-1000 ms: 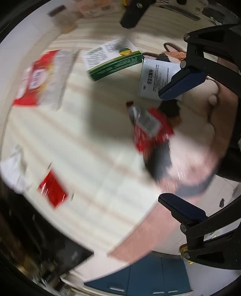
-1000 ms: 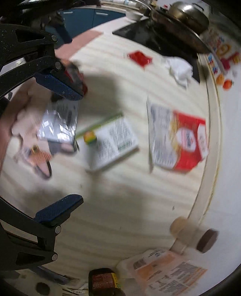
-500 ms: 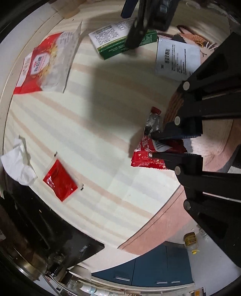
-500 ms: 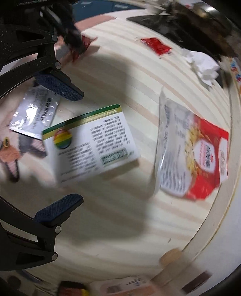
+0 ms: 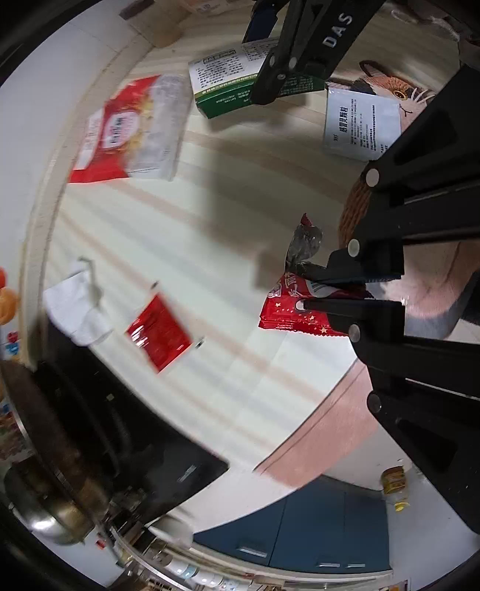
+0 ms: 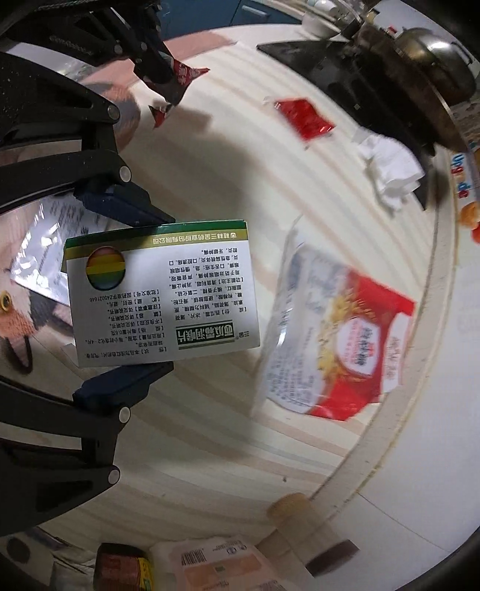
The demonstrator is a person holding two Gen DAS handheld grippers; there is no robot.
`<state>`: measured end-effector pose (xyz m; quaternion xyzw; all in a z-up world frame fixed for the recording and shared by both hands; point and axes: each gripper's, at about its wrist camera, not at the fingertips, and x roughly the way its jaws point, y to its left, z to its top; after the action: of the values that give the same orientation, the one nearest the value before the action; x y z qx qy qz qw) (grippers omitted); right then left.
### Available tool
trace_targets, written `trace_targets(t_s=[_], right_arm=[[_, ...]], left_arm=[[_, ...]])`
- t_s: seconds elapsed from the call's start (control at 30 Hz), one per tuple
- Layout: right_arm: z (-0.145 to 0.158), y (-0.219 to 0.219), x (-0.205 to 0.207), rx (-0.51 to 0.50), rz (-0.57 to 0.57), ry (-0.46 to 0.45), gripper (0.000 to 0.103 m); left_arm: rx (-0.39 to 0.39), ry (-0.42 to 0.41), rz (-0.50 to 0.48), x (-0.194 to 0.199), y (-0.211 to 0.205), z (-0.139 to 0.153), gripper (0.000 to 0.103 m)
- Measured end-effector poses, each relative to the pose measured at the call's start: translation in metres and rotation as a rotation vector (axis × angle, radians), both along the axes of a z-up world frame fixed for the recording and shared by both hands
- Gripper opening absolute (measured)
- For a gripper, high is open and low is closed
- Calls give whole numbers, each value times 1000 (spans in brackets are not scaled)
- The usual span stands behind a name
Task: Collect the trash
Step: 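Carry wrapper and medicine box over the bin and open both tools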
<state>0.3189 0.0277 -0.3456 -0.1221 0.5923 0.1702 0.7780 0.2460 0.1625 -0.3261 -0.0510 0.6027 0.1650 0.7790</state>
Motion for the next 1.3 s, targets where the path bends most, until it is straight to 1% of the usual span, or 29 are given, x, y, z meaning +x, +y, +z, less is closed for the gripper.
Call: trace_targets(t_s=[0.13, 0.23, 0.3, 0.43, 0.53, 0.63, 0.7, 0.83, 0.9, 0.97, 1.03, 1.17, 1.27, 1.3], right_arm=[[31, 12, -8, 41, 14, -33, 70], [51, 26, -11, 78, 35, -43, 70], [64, 42, -22, 99, 62, -62, 70], [78, 79, -42, 140, 113, -70, 70], [87, 117, -66, 166, 179, -76, 70], [89, 156, -91, 181, 254, -69, 70], [86, 184, -109, 181, 309, -67, 70], [72, 237, -146, 183, 408, -37, 70], [59, 268, -172, 177, 471, -14, 70], [46, 292, -193, 171, 522, -2, 70], [30, 316, -215, 174, 570, 17, 70], [-20, 360, -258, 141, 642, 64, 70], [-72, 389, -287, 99, 692, 106, 70], [-93, 400, -298, 84, 708, 124, 70]], left_arm=[[17, -67, 29, -14, 16, 28, 4], [50, -110, 57, -29, 38, 43, 4], [51, -136, 91, -43, 56, 54, 4], [47, -175, 173, -76, 94, 71, 4], [48, -197, 246, -103, 125, 81, 4], [55, -211, 320, -135, 156, 87, 4], [57, -210, 376, -158, 178, 86, 4], [52, -197, 503, -209, 221, 75, 4], [42, -186, 558, -233, 240, 67, 4], [28, -167, 623, -260, 261, 52, 4], [17, -149, 666, -279, 274, 38, 4], [-11, -96, 765, -324, 305, -8, 3], [-49, -48, 836, -355, 327, -55, 4], [-67, -26, 867, -368, 336, -78, 3]])
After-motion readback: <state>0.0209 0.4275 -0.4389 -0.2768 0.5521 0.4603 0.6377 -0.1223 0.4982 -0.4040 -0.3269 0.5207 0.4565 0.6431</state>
